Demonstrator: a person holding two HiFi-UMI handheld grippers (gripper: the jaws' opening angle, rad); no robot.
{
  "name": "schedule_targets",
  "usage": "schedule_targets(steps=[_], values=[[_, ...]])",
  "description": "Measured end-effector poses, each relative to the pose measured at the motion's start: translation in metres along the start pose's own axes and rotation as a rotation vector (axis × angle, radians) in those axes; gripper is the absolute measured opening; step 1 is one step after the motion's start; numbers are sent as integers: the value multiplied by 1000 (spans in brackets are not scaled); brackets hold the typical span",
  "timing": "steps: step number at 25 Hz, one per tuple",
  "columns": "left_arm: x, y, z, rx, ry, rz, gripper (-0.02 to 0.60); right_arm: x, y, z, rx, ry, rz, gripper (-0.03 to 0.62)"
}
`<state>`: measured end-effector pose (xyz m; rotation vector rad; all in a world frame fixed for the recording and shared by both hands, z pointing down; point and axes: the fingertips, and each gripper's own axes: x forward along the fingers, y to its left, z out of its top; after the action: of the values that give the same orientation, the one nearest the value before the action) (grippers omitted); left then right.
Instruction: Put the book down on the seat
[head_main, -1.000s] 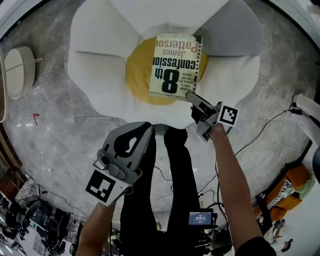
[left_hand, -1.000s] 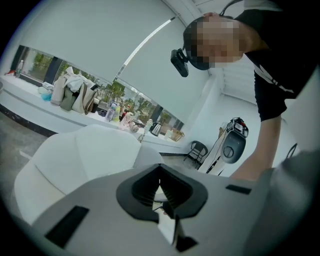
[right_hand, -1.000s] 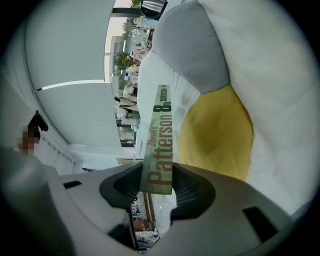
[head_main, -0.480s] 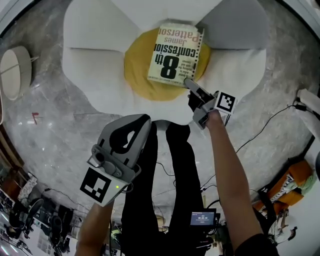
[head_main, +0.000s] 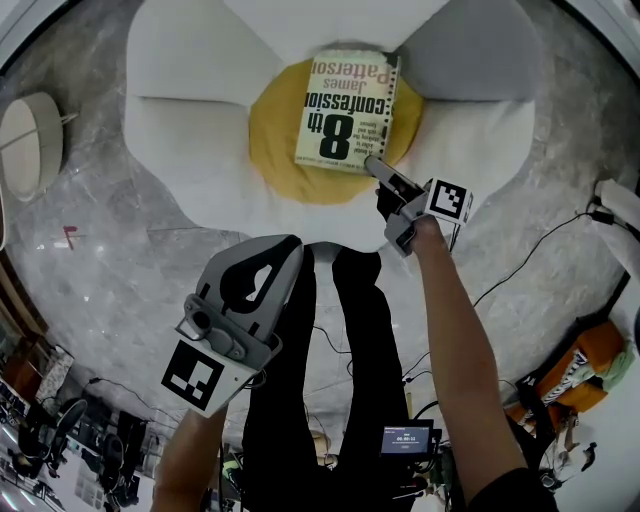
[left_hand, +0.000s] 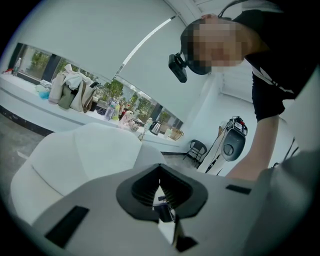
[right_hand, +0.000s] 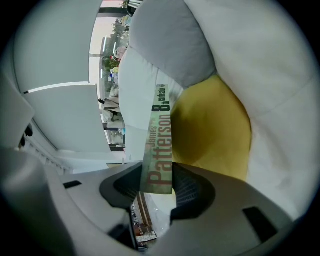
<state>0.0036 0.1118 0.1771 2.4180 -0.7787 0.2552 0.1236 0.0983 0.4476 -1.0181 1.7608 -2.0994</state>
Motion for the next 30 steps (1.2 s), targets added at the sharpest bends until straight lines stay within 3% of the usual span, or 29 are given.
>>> schedule_targets(steps=[17,30], values=[[-4,3,-9,-31,16,-3,9,-4,-46,7,57,-74,-218,198],[-4,-1,-17,-53,38,-28,9,-10,-64,1,23,-19,-326,227]])
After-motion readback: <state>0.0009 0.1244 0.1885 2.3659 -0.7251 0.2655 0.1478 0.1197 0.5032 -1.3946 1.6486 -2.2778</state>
